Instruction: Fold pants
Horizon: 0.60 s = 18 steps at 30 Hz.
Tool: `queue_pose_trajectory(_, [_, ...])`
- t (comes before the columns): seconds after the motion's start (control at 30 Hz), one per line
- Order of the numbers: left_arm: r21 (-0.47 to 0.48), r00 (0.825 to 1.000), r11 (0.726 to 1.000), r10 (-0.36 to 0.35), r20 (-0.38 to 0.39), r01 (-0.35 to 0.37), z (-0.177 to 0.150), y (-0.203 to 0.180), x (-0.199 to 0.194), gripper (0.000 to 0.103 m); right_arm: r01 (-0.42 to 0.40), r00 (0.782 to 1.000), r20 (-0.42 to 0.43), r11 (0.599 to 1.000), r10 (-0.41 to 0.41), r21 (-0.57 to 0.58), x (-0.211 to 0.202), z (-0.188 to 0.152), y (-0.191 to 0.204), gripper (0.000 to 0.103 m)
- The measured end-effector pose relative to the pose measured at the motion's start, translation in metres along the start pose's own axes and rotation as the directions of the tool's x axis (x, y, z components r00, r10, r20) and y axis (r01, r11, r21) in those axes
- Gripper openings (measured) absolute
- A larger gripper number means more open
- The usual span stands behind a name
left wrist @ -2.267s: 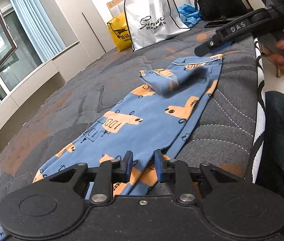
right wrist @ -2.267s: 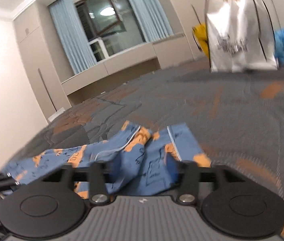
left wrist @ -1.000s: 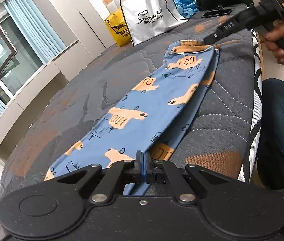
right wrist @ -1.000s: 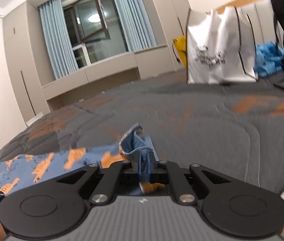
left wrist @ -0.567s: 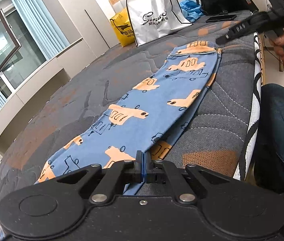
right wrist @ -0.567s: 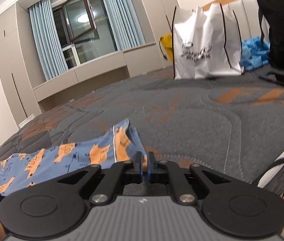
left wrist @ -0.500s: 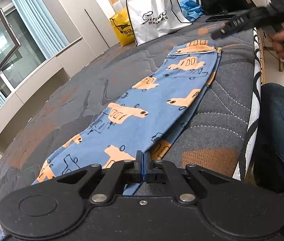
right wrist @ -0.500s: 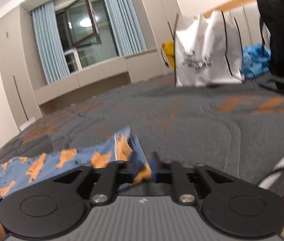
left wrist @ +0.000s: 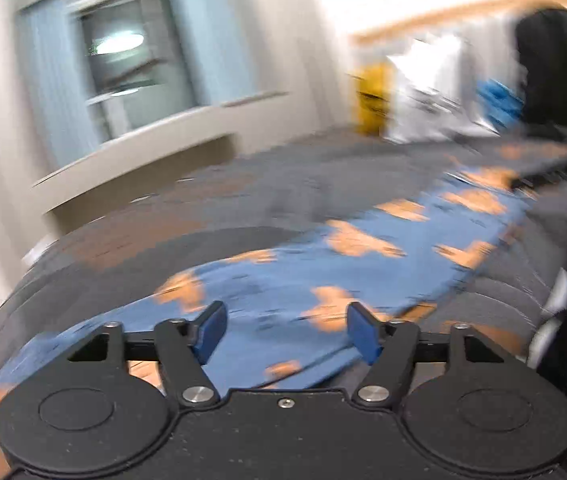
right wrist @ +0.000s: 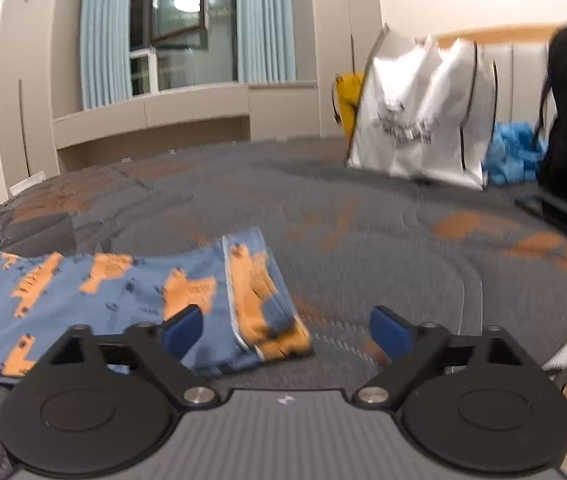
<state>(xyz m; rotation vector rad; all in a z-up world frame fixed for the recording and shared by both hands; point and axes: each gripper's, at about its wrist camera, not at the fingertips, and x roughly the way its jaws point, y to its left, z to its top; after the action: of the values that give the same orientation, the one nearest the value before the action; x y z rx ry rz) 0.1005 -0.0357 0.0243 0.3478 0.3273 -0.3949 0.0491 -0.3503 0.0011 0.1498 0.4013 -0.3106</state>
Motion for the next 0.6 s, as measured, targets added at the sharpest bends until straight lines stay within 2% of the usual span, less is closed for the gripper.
queue_pose_trajectory(0.03, [-0.042,0.999,0.998,0.048,0.003,-0.048,-0.003,0.012,-0.006,0.078,-0.016,1.000,0.016,1.000,0.016,-0.015,-0.003,0.003,0.006,0.103])
queue_pose_trajectory(0.1, [-0.112,0.988,0.982,0.152,0.000,-0.151,-0.011,0.037,-0.018,0.081,-0.078,0.996,0.040,0.995,0.080,-0.055,-0.005,0.009,0.024,0.103])
queue_pose_trajectory(0.2, [-0.171,0.948,0.932,0.312,-0.063,-0.318,-0.025,0.078,-0.026,0.085,-0.196,0.979,0.028,0.974,0.200,-0.111,-0.001,0.014,0.062,0.103])
queue_pose_trajectory(0.23, [-0.188,0.929,0.910,0.357,-0.098,-0.370,-0.029,0.093,-0.026,0.085,-0.237,0.970,0.020,0.963,0.242,-0.128,0.002,0.013,0.076,0.103])
queue_pose_trajectory(0.3, [-0.239,0.907,0.876,0.395,-0.144,-0.419,-0.037,0.126,-0.022,0.085,-0.321,0.946,-0.011,0.935,0.323,-0.148,0.009,0.011,0.104,0.103])
queue_pose_trajectory(0.4, [-0.341,0.909,0.843,0.381,-0.169,-0.417,-0.044,0.171,-0.013,0.085,-0.410,0.912,-0.063,0.899,0.405,-0.156,0.016,0.007,0.142,0.103])
queue_pose_trajectory(0.47, [-0.409,0.925,0.829,0.344,-0.163,-0.381,-0.047,0.198,-0.004,0.085,-0.436,0.900,-0.090,0.882,0.427,-0.177,0.018,0.004,0.161,0.103])
queue_pose_trajectory(0.53, [-0.465,0.944,0.821,0.285,-0.169,-0.331,-0.048,0.221,0.009,0.082,-0.452,0.892,-0.099,0.869,0.441,-0.199,0.016,0.003,0.174,0.103])
queue_pose_trajectory(0.6, [-0.516,0.951,0.799,0.240,-0.196,-0.308,-0.051,0.234,0.022,0.078,-0.447,0.895,-0.107,0.870,0.434,-0.209,0.015,0.002,0.179,0.103])
